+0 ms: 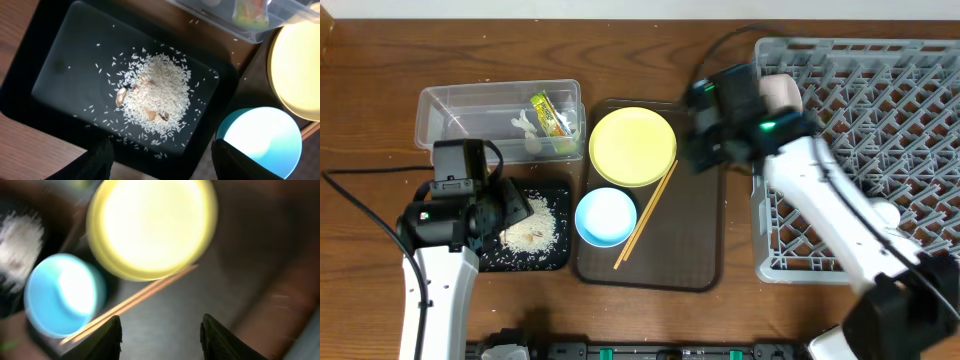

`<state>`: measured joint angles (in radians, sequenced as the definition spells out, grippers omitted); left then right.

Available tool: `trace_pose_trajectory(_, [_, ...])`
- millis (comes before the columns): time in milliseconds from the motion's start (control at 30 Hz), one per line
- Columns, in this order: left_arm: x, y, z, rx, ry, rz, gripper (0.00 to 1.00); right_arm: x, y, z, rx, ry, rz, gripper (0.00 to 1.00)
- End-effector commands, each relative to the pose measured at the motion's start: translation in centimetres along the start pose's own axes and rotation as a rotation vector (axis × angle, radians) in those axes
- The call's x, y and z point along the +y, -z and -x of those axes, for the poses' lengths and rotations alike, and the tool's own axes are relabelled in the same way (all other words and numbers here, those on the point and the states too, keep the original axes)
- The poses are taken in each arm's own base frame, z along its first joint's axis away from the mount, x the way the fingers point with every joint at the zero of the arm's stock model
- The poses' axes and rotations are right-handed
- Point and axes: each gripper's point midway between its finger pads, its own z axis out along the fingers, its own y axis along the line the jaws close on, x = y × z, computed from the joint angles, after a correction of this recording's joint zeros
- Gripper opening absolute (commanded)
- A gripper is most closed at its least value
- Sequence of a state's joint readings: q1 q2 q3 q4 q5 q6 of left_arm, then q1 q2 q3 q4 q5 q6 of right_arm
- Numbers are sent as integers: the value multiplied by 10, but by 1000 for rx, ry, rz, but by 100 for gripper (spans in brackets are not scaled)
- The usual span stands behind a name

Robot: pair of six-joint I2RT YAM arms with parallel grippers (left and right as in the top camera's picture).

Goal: Sort waste into correct bins and load items into the dishwasher rack
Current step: 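Release the pink bowl and reach the right gripper to the light-blue bowl, then grasp the light-blue bowl rim with the right gripper and lift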

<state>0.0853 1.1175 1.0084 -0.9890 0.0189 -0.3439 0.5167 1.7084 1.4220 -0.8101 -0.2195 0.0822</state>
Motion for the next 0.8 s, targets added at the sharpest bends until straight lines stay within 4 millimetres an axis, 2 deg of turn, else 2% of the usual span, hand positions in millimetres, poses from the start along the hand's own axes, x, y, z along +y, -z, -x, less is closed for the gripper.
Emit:
trace_pose_trajectory(0, [3,0,2,-1,19,15,66,38,-24,-17,82,9,86,49])
trace_pose_trajectory(200, [3,0,2,-1,19,15,66,78,-65,-49,207,61,110,47])
trace_pose_trajectory(400, [2,0,2,1,18,12,66,78,-103,-71,278,25,12,44])
trace_pose_trajectory(500, [2,0,2,1,18,12,66,78,-114,-78,302,-9,1,28])
trace_pose_trajectory(567, [2,0,2,1,18,12,66,76,-118,-80,310,-19,-3,24])
trace_pose_trajectory(733, [2,0,2,1,18,12,66,76,-118,-75,291,-20,2,2])
trace_pose_trajectory(767, [2,0,2,1,19,12,66,76,-117,-74,288,-22,2,1])
